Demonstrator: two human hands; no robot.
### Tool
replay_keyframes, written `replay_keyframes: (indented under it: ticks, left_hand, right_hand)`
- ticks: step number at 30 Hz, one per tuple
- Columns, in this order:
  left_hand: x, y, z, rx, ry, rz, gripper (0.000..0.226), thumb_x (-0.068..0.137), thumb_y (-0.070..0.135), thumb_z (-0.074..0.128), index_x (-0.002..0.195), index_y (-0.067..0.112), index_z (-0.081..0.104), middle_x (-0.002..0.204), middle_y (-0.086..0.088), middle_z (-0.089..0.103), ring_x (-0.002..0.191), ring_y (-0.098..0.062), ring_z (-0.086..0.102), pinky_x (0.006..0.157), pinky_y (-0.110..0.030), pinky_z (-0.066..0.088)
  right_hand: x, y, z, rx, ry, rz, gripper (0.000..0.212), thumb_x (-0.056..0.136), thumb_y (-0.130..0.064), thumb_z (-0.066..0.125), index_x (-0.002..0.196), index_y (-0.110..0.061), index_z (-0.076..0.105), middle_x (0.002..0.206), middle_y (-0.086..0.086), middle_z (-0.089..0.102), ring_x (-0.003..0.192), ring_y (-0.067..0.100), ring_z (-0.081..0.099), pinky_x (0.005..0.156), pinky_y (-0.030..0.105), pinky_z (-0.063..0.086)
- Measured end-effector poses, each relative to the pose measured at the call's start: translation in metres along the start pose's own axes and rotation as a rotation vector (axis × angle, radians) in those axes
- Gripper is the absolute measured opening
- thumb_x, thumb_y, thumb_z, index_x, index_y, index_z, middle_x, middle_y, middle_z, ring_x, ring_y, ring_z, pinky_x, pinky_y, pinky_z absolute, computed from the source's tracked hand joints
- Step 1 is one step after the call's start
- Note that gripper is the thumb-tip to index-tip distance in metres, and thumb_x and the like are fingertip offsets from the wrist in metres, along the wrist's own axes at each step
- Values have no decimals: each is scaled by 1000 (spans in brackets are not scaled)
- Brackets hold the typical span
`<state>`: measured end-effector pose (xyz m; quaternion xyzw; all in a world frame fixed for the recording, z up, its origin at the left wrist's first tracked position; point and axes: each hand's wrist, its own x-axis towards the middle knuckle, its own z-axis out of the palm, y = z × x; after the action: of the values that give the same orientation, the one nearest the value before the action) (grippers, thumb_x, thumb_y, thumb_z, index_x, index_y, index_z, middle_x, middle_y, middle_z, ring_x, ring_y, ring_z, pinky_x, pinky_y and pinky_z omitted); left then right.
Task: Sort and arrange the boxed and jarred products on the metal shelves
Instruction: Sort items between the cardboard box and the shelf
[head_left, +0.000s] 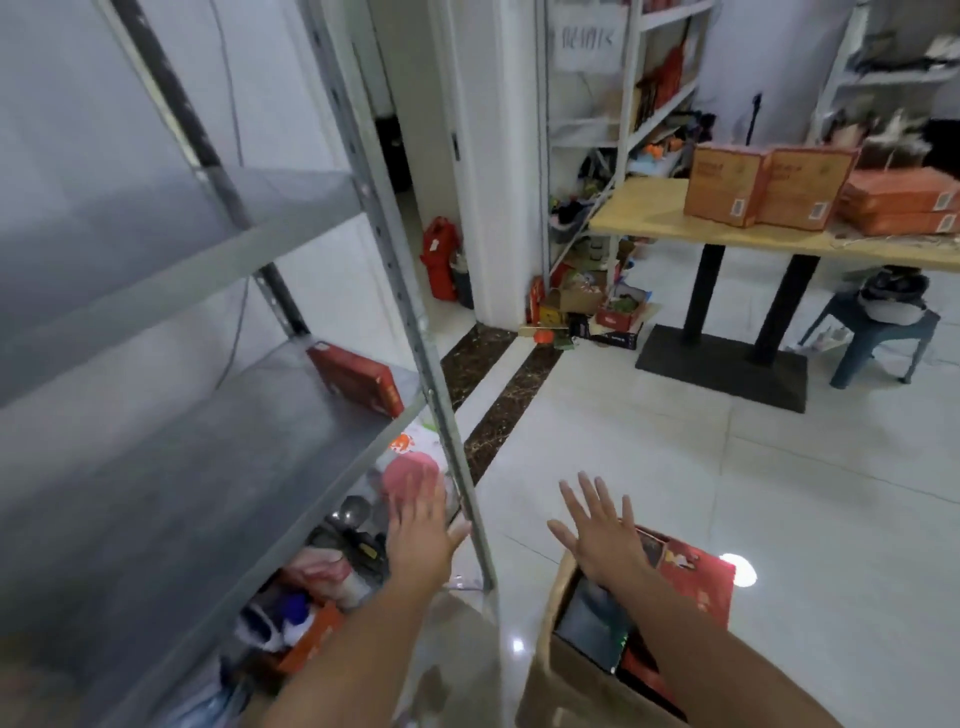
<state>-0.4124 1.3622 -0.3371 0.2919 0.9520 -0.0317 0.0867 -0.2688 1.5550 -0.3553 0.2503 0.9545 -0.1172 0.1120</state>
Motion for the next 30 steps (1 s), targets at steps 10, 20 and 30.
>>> replay_keyframes:
  ticks: [10,20,30]
  left_hand:
    - [-44,-141,-62,-102,169,-431,75,100,58,23,154,20,-12,161,-7,-22,148,-28,-19,118,-44,-11]
    - [-51,-209,-31,-220,203,-523,79,99,60,22,150,19,-21,156,-6,-31,145,-30,-27,115,-42,-19]
    - [-13,-214,3,-365,0,-583,82,98,64,17,149,16,-25,158,-8,-29,146,-27,-24,118,-46,-13]
  right_hand:
    - [63,-182,-66,-139,137,-506,65,101,-59,19,155,-34,-5,163,3,-16,150,25,-15,118,54,-5]
    - [112,-247,-60,-155,225,-529,70,78,-74,-11,140,-50,-32,142,-7,-53,130,10,-48,114,44,-23]
    - [163,-250,-105,-177,298,-433,84,76,-73,-25,152,-47,-1,161,10,-23,148,35,-16,118,51,-7]
